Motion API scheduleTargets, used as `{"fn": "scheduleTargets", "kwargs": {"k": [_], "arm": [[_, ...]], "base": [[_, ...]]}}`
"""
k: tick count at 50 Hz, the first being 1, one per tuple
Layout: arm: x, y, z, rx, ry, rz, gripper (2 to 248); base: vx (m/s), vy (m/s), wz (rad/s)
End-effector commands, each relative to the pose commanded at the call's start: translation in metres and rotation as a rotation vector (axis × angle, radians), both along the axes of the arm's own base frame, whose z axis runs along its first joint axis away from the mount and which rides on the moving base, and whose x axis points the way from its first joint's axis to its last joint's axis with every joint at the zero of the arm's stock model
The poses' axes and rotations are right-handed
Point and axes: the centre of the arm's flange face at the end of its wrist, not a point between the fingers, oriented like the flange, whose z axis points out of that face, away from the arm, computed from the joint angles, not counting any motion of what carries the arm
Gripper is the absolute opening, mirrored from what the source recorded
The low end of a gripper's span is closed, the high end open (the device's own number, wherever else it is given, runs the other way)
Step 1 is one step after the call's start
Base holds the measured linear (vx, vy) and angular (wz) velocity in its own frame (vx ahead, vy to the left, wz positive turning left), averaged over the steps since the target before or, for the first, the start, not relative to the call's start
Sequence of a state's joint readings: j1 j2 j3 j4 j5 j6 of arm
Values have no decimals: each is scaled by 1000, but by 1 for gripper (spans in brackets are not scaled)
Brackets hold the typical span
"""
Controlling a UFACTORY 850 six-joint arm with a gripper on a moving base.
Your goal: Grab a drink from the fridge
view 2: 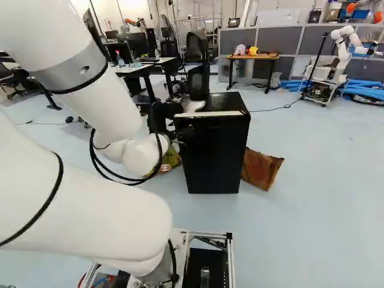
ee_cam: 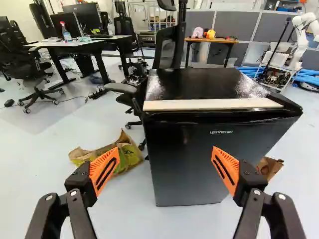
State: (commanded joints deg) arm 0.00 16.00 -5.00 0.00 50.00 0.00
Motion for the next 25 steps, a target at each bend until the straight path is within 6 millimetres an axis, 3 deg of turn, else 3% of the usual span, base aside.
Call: {"fn": "scheduleTargets", "kwargs": {"k": [25], "arm": [[0, 0, 0, 0, 0, 0, 247]], "base": [[4, 0, -1]]}}
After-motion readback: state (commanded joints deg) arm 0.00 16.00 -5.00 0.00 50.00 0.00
